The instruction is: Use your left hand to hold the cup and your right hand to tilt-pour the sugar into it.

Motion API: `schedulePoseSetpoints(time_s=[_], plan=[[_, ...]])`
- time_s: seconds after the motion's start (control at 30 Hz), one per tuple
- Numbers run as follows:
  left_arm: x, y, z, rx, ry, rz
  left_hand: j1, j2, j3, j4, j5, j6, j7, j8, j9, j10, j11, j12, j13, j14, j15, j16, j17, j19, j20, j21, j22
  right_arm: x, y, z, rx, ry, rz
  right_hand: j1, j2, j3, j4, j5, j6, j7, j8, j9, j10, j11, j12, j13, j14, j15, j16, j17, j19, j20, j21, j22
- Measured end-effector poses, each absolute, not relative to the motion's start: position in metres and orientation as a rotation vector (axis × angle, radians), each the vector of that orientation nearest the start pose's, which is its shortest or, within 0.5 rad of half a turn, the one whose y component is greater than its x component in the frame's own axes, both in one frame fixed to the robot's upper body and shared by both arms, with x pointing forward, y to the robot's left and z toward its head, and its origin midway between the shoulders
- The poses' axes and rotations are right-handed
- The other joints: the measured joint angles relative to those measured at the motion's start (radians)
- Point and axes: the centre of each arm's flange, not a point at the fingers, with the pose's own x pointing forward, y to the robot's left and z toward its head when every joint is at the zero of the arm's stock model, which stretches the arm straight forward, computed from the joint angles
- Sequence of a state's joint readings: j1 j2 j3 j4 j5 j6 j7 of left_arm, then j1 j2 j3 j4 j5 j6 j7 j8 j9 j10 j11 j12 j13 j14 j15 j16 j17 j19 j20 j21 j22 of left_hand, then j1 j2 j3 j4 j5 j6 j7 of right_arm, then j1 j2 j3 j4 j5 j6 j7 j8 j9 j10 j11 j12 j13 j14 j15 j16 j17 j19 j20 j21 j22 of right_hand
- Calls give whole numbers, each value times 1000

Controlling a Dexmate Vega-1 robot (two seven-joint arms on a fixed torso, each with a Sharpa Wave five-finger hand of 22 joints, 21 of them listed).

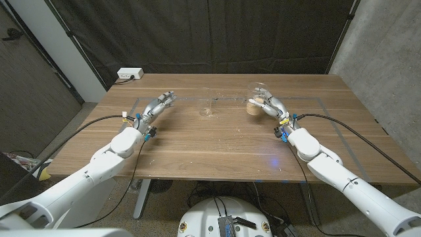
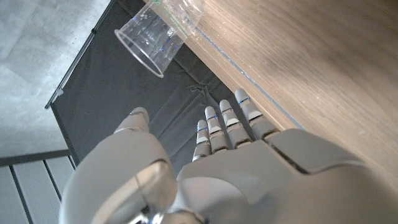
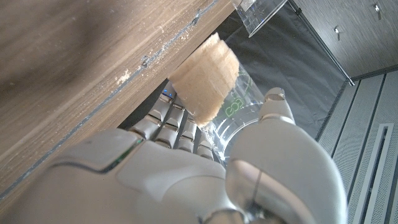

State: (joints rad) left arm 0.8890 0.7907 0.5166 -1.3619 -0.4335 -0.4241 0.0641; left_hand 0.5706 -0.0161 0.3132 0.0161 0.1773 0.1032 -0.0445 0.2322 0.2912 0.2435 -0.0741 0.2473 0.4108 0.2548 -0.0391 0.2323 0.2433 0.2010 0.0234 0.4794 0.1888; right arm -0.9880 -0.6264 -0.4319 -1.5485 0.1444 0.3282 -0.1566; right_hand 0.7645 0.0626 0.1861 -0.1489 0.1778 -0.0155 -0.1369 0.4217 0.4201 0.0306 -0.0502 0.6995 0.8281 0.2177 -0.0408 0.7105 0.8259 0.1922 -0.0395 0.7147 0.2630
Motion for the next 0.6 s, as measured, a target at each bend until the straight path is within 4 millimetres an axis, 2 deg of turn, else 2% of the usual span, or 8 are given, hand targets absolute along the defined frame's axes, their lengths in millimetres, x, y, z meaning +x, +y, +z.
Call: schedulePoseSetpoints(time_s=[0.03,0.07,0.13,0.2,0.27,0.37,0.47,0.6], plan=[[619,332,-52,527,-655,-75,-1,-2,-3,-3,0,-4,4,0,3,-3,-3,0,4,-6,0,0,1,-3,-3,-3,0,598,-241,-51,-476,-731,185,1,1,0,0,0,2,2,0,0,0,0,0,3,0,0,0,1,0,0,0,0],[619,330,-53,557,-660,-56,2,-19,-5,-4,0,-5,5,0,4,-3,-3,0,5,-11,-2,0,3,-5,-5,-4,0,598,-240,-51,-474,-732,187,4,4,0,0,0,3,3,0,2,0,0,0,4,0,0,0,4,0,0,0,0],[618,327,-56,564,-657,-67,-4,-25,-17,-5,1,-10,10,0,7,-10,-10,0,8,-13,0,0,6,-7,-8,-4,0,597,-240,-50,-472,-738,190,6,6,0,0,0,3,3,0,5,0,0,4,5,0,0,1,6,0,0,0,0],[618,329,-56,647,-675,12,-4,-49,-25,-8,5,-11,11,0,10,-16,-16,0,11,-20,0,0,10,-4,-18,-4,0,599,-240,-50,-469,-739,189,7,7,0,0,0,3,3,3,5,0,0,8,8,0,0,8,9,0,0,0,0],[619,327,-58,651,-673,5,-5,-50,-28,-11,8,-11,11,0,13,-19,-19,0,14,-21,-2,0,12,0,-22,-4,0,598,-239,-50,-469,-742,191,8,8,0,0,0,3,3,4,5,0,0,8,11,0,0,8,10,0,0,0,0],[620,327,-60,728,-692,68,-3,-76,-37,-12,8,-14,7,0,17,-19,-19,0,18,-21,-2,0,15,1,-29,-4,3,598,-239,-49,-468,-745,192,8,8,-4,4,0,3,3,4,9,0,0,8,14,0,0,8,11,-4,4,0,0],[621,325,-62,763,-700,88,-12,-88,-50,-19,16,-23,9,0,22,-27,-27,0,22,-31,0,-6,21,0,-33,-4,5,598,-238,-50,-470,-746,192,8,8,-4,4,0,3,3,4,9,0,0,13,16,0,0,9,11,-4,4,6,0],[621,320,-65,823,-720,122,-10,-126,-74,-26,29,-62,11,0,35,-61,-27,0,33,-59,1,-10,35,-1,-45,-11,5,598,-238,-49,-476,-750,193,8,8,-4,4,0,3,3,7,13,0,0,15,21,0,0,9,11,-4,4,8,0]])
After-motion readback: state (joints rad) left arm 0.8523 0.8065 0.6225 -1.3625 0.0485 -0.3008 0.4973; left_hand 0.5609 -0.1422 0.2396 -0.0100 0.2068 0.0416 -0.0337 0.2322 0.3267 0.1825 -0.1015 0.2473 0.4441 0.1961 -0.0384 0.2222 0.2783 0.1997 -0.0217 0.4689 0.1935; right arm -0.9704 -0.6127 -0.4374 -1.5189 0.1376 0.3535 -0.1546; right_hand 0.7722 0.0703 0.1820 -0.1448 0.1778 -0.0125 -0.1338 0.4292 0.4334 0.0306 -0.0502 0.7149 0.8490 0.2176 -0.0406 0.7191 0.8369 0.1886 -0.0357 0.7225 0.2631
